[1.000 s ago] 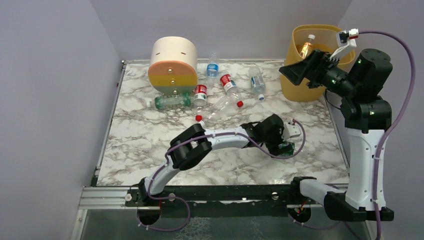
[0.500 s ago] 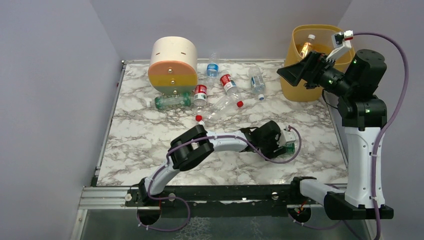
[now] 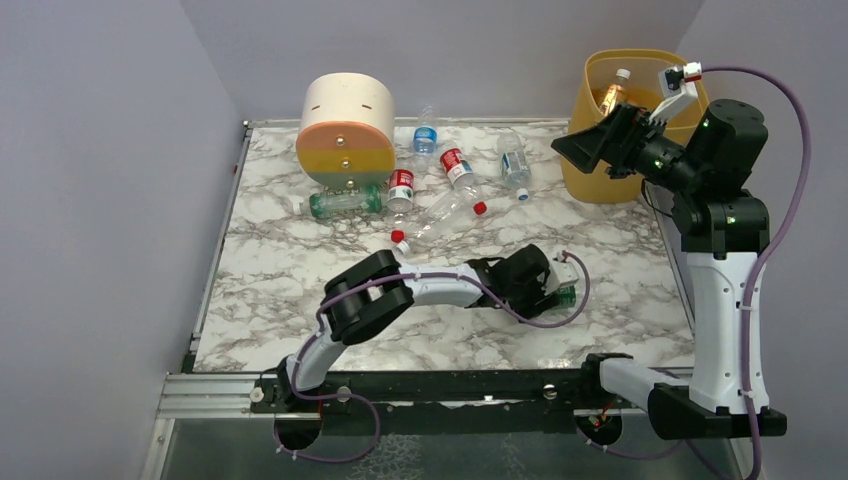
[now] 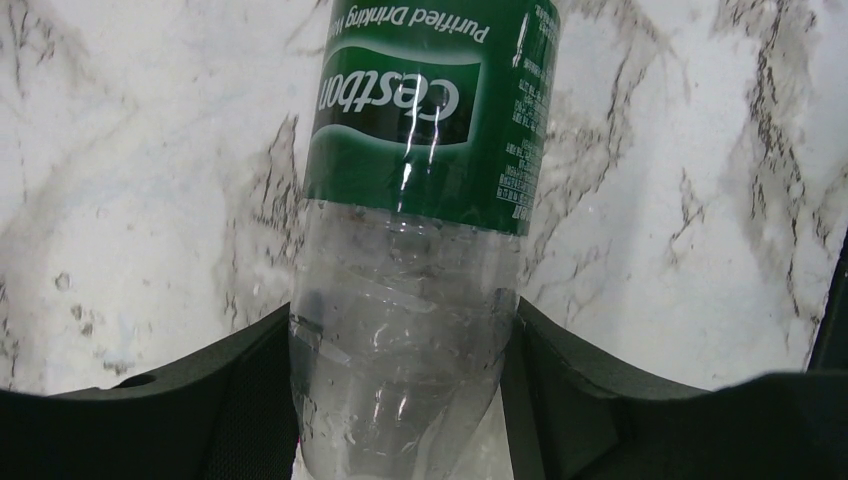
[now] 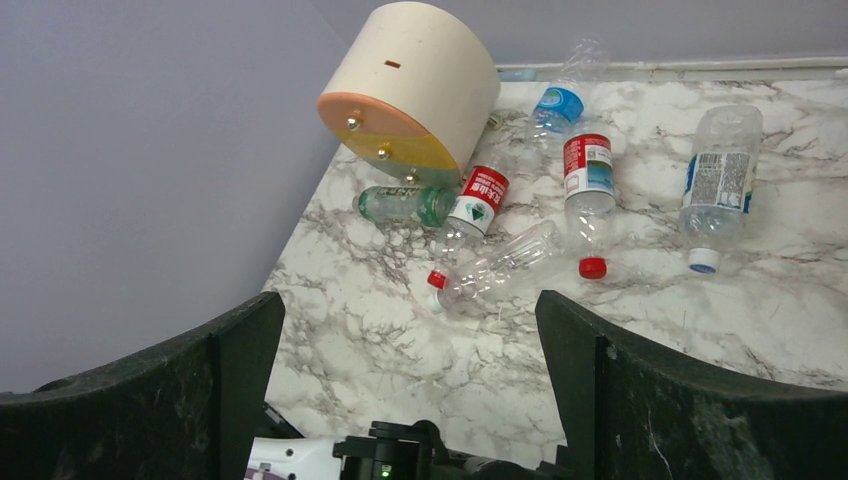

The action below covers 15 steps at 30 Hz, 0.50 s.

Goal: Put the plastic bottles in the bin
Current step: Pick up the plastic bottle at the center of the board.

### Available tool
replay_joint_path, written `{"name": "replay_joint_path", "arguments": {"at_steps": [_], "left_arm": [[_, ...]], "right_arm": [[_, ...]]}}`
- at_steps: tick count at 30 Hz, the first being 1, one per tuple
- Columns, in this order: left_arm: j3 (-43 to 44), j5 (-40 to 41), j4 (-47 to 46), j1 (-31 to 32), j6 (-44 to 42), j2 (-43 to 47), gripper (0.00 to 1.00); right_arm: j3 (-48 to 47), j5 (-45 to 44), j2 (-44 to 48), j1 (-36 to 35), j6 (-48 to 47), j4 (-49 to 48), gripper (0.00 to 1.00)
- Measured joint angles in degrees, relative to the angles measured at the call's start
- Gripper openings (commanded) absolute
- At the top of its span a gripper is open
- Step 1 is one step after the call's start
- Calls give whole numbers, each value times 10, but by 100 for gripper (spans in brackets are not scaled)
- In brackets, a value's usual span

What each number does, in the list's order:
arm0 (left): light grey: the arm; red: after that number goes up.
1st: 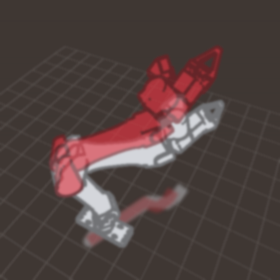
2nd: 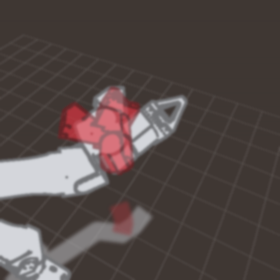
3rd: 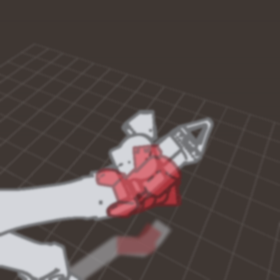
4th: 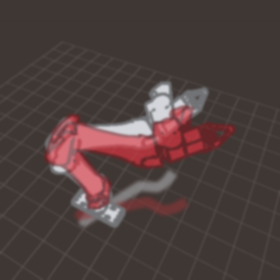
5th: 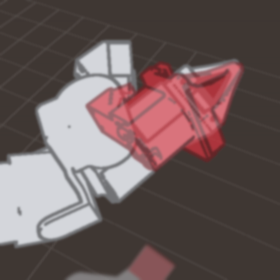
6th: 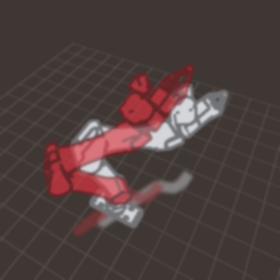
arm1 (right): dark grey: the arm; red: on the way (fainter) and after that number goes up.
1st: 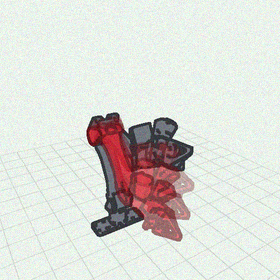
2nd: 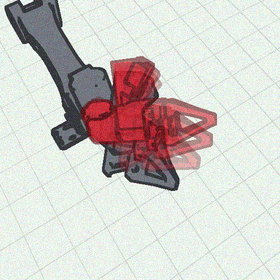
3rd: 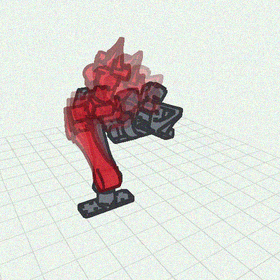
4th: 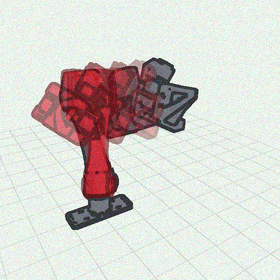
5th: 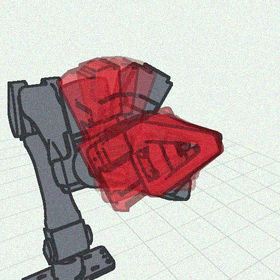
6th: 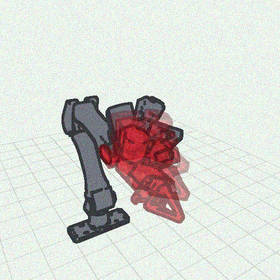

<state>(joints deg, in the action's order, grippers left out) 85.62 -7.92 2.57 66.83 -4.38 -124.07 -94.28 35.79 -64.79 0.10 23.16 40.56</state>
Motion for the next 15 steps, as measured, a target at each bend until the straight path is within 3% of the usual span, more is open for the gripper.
{"name": "replay_joint_path", "arguments": {"at_steps": [15], "left_arm": [[-280, 107, -39, -1, 76, 289, 55]], "right_arm": [[53, 1, 8, 0, 15, -20, 99]]}}
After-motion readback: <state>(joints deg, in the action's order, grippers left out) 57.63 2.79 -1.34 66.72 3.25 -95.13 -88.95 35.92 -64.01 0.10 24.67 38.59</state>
